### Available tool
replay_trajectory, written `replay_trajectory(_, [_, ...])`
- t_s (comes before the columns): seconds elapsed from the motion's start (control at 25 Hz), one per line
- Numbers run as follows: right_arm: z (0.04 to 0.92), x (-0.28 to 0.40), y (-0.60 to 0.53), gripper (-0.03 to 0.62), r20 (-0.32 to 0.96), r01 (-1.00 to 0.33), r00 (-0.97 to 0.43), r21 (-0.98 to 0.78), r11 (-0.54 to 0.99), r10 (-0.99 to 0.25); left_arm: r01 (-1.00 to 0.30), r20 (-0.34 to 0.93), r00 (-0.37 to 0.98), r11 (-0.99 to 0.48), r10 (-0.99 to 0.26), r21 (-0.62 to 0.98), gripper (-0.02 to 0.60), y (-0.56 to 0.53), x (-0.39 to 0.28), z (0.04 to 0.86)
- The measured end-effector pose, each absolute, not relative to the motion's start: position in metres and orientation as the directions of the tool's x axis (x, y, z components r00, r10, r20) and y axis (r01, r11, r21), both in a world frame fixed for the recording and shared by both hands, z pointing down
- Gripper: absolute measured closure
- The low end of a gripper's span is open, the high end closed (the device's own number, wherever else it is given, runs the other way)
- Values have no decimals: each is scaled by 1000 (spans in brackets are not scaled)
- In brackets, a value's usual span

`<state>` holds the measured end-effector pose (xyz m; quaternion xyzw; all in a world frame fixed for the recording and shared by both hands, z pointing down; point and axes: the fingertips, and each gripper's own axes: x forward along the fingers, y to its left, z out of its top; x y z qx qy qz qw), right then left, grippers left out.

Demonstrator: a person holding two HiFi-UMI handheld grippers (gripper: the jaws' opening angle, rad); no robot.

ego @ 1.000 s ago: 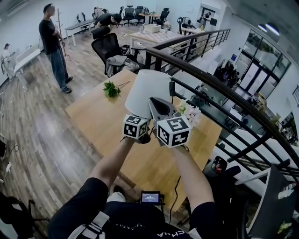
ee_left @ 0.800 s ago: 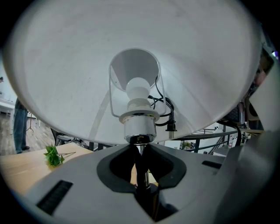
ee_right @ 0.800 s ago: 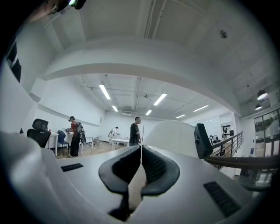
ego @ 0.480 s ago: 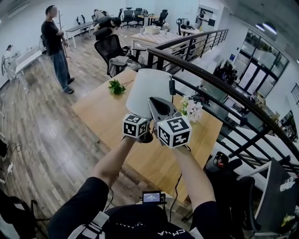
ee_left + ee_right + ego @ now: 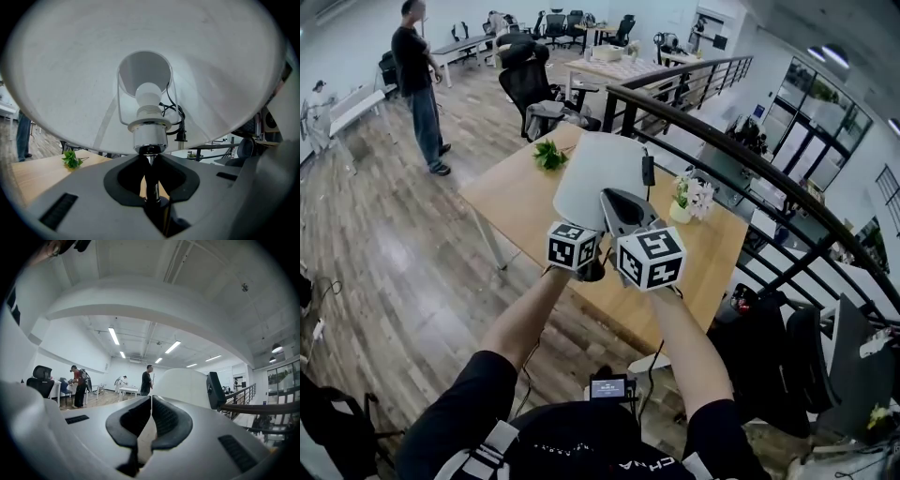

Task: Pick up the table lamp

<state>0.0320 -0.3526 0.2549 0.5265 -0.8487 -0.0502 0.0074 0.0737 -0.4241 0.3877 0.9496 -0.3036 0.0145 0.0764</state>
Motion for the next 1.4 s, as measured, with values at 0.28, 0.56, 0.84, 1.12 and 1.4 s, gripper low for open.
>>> replay_trajectory(0.28, [259,-28,-293,562,-25,-898,-431,111,426,-902,-550,62,834,-818,-548,169,503,-363,20,394])
replay_trajectory(0.56, [262,-55,-254,562,-2,-908,-401,129,398,-916,-520,48,852,-833,-521,190,503,-320,-2,395])
replay_trajectory(0.84, [259,-47,-228,562,-1,-912,-393,130,390,-919,-505,44,861,-840,-507,199,503,-293,6,393])
replay_trajectory(1.12, [251,-14,-202,562,-19,-910,-402,115,398,-915,-511,52,859,-843,-510,168,503,-271,37,383])
replay_trajectory(1.4, [249,24,-178,562,-27,-898,-433,97,428,-901,-532,64,846,-831,-529,163,503,-247,71,383])
